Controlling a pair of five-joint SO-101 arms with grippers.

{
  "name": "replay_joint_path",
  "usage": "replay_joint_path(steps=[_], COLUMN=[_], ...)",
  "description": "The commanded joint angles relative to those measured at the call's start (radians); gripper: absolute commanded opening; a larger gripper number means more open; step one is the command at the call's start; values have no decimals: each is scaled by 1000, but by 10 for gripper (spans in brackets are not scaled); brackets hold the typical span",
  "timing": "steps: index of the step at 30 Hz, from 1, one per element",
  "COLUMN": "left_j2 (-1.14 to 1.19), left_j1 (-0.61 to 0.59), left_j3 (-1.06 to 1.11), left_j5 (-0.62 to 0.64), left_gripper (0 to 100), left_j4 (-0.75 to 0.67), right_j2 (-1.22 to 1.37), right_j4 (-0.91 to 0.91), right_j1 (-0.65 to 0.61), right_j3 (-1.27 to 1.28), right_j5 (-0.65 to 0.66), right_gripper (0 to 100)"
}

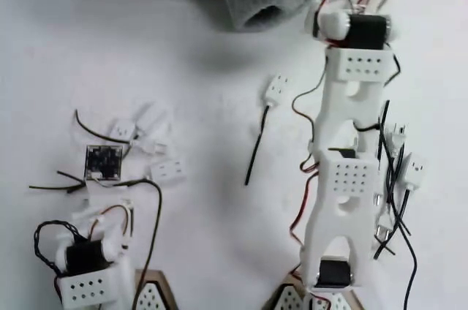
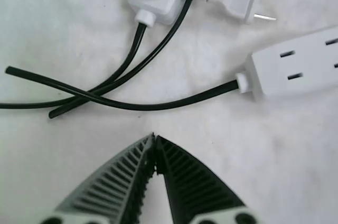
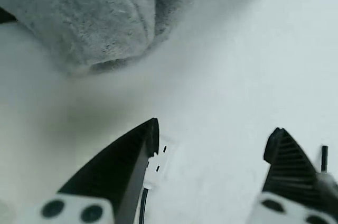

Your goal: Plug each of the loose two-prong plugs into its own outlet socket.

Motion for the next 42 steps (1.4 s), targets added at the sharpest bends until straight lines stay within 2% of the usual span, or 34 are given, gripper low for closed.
replay_joint_path(steps=[1, 5, 11, 16, 21, 26, 31, 39, 42], left_j2=[-5, -5, -5, -5, -5, -5, -7, -8, -8], left_j1=[-7, -7, -5, 90, 185, 217, 315, 219, 137], left_j3=[-3, -3, -3, -3, -3, -3, -6, -78, -97], left_j5=[-3, -3, -3, -3, -5, 0, -8, -9, -9], left_gripper=[24, 24, 24, 24, 24, 24, 24, 24, 24], left_j4=[-15, -15, -15, -15, -15, -17, -31, -367, -457], right_j2=[-102, -254, -521, -690, -806, -842, -839, -839, -839], right_j4=[4, 5, 2, -2, -4, -12, -16, -13, -13], right_j1=[-45, -38, 1, 4, -73, -87, -85, -85, -85], right_j3=[-40, -26, 81, 230, 308, 374, 385, 387, 387], right_j5=[135, 187, 190, 199, 315, 316, 316, 316, 316], right_gripper=[316, 316, 316, 316, 316, 316, 316, 316, 316])
